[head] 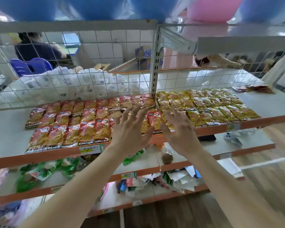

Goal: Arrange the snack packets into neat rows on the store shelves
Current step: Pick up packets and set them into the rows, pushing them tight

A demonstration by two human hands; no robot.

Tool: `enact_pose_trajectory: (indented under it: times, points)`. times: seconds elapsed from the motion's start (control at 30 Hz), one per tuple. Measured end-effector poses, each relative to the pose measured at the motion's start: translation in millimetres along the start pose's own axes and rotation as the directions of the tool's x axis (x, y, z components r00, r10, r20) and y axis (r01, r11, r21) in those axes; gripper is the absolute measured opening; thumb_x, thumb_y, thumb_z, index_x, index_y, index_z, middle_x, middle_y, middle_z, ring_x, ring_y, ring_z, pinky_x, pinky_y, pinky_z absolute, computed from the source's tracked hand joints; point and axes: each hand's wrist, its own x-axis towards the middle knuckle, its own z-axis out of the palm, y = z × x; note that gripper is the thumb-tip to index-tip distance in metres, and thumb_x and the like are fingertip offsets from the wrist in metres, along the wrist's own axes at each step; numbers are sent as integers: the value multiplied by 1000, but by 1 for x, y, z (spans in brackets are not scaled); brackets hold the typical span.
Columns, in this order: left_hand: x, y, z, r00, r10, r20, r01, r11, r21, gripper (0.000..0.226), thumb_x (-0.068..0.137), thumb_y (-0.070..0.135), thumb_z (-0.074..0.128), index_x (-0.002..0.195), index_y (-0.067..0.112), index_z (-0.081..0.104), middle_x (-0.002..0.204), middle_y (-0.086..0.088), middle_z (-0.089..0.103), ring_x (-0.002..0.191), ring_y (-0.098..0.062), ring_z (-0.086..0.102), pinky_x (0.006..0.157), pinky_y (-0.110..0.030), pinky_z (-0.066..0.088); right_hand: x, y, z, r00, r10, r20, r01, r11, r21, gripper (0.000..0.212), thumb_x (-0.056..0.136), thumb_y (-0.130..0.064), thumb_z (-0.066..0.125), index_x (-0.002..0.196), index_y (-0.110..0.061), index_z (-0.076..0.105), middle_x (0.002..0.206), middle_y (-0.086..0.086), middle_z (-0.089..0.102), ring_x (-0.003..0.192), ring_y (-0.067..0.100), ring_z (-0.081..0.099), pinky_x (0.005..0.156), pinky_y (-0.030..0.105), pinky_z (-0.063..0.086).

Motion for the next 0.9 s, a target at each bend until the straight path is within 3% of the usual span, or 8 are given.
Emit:
enact_pose_trajectory:
  times: [0.2,0.33,0.5,0.63,0.9]
  points:
    - [14,-5,38,997,10,74,-9,1000,-16,75,92,67,28,156,30,21,165,2,21,151,-27,17,117,-52,21,6,16,20,997,76,14,-76,997,-12,59,99,-60,40,153,-37,32,166,-7,15,154,21,8,121,58,12]
    - [26,-3,54,985,99,139,-98,995,-13,71,98,62,35,158,30,15,166,0,16,153,-28,11,119,-53,14,22,26,26,997,78,11,-78,996,-47,57,99,-53,47,153,-37,34,166,-6,17,153,21,11,122,55,13]
    - [47,-1,60,992,115,60,-109,990,-89,70,93,64,26,155,31,24,164,1,23,150,-30,20,116,-54,19,28,40,27,991,129,-35,-131,987,-90,58,99,-59,42,153,-39,32,166,-8,13,154,20,9,122,53,8]
    - [54,0,64,992,123,29,-119,985,-125,67,93,62,30,153,32,31,162,2,27,149,-30,23,114,-54,22,34,46,26,987,159,-15,-160,980,-115,60,98,-63,38,153,-40,32,167,-6,13,153,24,9,121,58,7]
    - [57,-2,78,993,115,29,-112,990,-83,60,94,59,36,148,33,41,159,0,34,147,-31,29,111,-55,29,40,57,28,986,162,-30,-164,983,-81,54,99,-58,43,150,-42,37,166,-7,16,153,19,9,119,55,3]
